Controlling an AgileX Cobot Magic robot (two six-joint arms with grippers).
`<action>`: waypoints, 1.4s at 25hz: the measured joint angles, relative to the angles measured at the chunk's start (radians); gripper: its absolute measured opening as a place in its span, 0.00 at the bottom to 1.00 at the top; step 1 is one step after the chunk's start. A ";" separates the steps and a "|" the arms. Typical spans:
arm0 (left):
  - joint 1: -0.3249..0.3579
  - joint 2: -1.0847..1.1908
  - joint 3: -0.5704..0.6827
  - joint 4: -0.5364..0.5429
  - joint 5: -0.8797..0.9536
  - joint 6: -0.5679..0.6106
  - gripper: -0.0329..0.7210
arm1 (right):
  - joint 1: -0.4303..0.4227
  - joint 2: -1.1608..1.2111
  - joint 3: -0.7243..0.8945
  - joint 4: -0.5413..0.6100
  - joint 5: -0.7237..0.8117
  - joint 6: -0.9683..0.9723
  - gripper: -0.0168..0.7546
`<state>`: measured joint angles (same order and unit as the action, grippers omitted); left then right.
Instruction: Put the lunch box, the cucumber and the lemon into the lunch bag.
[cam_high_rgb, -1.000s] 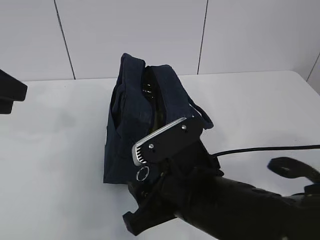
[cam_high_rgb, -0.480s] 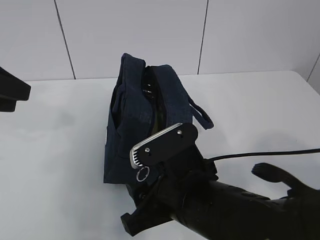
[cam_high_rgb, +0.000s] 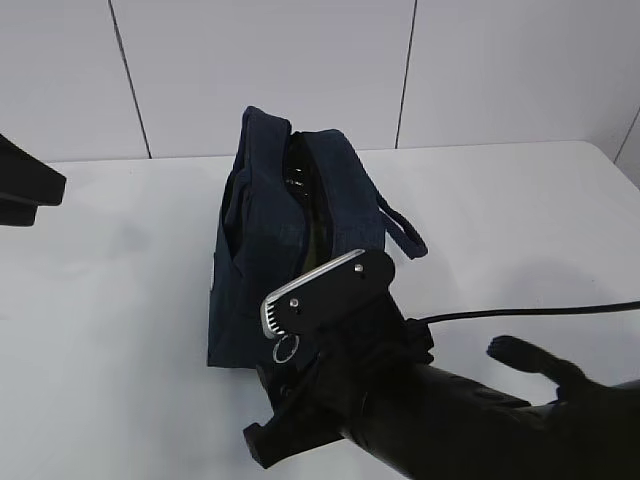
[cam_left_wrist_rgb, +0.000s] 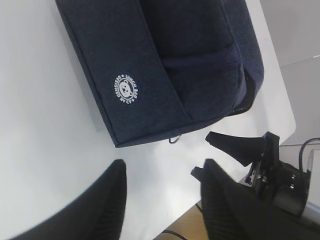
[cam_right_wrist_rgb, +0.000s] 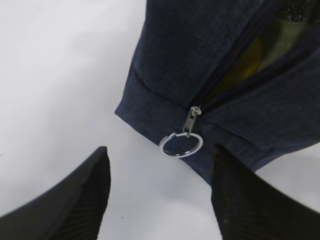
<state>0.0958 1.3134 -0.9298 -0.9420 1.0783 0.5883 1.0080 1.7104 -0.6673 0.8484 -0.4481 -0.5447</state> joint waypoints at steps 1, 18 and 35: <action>0.000 0.004 0.000 0.000 -0.002 0.001 0.51 | 0.000 0.012 0.000 0.000 -0.002 0.000 0.64; 0.000 0.008 0.000 -0.005 -0.013 0.026 0.51 | 0.000 0.100 -0.011 -0.040 -0.107 -0.063 0.64; 0.000 0.009 0.000 -0.019 -0.023 0.027 0.51 | 0.000 0.131 -0.112 0.216 -0.025 -0.047 0.64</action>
<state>0.0958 1.3225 -0.9298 -0.9606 1.0554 0.6158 1.0080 1.8417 -0.7788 1.0643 -0.4732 -0.5921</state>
